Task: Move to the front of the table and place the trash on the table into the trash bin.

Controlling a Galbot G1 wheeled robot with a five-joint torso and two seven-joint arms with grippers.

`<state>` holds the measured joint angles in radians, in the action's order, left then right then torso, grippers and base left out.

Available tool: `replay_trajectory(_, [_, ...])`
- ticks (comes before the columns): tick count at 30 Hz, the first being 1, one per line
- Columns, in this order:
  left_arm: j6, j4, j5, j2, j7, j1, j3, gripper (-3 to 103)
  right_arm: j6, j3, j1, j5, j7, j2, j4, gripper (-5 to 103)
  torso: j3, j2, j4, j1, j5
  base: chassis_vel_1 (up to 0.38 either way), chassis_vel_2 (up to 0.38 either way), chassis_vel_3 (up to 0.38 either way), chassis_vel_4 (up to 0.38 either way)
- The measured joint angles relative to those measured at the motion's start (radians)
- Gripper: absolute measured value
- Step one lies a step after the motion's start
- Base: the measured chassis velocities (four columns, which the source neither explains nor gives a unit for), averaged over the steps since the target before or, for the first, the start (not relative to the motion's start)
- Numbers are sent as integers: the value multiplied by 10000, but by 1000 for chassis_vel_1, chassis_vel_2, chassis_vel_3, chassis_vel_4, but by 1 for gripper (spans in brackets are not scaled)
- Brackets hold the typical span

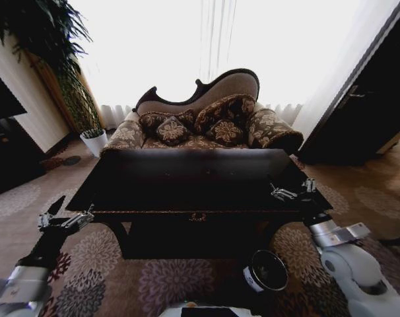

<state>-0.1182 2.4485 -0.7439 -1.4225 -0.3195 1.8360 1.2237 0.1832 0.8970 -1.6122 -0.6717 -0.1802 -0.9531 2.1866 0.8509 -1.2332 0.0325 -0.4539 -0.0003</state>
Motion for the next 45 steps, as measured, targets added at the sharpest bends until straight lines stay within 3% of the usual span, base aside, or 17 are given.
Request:
replay_trajectory(15, [104, -133, 74, 48, -68, -45, -21, 100, -155, 311, 30, -392, 65, -177, -308, 100, 1, 1, 0, -4, 0, 39, -38, -32, 47])
replay_trajectory(45, [106, -276, 300, -16, -119, -180, -326, 100, -111, 694, 12, -610, 31, -290, -935, 100, 0, 0, 1, 0, 1, 172, -170, -170, 169])
